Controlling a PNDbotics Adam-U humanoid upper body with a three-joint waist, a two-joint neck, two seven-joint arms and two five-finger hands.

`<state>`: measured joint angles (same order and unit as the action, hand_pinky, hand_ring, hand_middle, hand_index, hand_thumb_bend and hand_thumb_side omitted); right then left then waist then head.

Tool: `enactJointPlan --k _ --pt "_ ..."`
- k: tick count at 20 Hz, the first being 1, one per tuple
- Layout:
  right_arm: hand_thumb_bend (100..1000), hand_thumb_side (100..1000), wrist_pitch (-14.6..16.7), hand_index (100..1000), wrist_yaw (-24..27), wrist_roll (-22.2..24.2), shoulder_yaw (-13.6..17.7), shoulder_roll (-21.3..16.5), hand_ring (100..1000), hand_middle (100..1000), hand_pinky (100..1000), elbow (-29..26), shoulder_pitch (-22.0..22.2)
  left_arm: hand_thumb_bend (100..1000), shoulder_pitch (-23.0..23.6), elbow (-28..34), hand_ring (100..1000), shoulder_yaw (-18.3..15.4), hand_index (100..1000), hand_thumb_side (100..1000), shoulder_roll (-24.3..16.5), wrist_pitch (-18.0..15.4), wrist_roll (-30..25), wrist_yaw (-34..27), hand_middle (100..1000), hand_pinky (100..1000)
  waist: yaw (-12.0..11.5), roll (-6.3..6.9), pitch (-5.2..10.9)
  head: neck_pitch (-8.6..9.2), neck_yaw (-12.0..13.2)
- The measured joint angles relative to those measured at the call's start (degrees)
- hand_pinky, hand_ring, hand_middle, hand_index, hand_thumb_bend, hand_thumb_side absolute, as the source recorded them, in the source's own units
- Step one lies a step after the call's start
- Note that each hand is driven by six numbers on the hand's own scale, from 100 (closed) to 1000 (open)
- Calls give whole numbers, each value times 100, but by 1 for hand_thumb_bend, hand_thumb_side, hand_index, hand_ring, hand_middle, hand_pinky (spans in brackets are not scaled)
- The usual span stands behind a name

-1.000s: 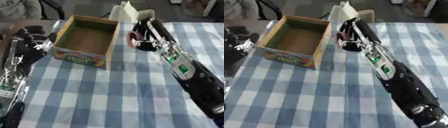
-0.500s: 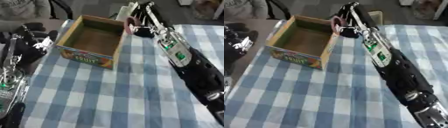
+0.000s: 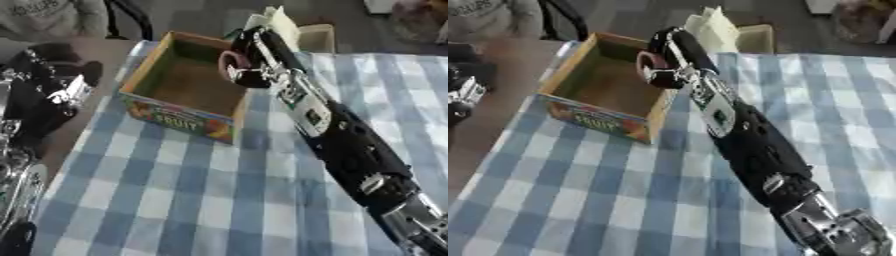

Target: Pick up objects on the table and place them in the box.

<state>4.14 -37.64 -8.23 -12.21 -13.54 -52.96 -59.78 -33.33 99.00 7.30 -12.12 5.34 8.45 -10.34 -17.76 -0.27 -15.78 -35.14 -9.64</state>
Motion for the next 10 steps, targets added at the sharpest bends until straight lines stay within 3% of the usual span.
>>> enactJointPlan --k 1,2,4,8,10 --pt "382 100 29 674 -82 -22 7 48 630 603 567 57 -25 571 -1 10 595 5 667 189 6 1 -10 -8 576 530 -1 -2 -10 1 -20" --pt "490 167 60 764 -183 -28 11 82 746 713 687 96 -42 572 -2 17 595 12 667 189 6 0 -14 -20 576 529 -1 -3 -13 1 -37" --pt "593 325 126 831 -458 20 3 124 832 808 789 115 -77 572 -2 21 595 28 667 189 6 4 -21 -31 576 529 4 -3 -13 1 -55" --pt "658 419 166 867 -919 132 -8 162 882 858 839 64 -102 573 -2 29 596 32 667 190 7 1 -29 -44 576 529 67 -5 -13 1 -45" --pt "643 415 105 862 -999 87 16 162 877 855 831 -8 -102 573 -1 30 596 32 667 190 7 1 -29 -45 576 529 123 -5 -13 1 -19"
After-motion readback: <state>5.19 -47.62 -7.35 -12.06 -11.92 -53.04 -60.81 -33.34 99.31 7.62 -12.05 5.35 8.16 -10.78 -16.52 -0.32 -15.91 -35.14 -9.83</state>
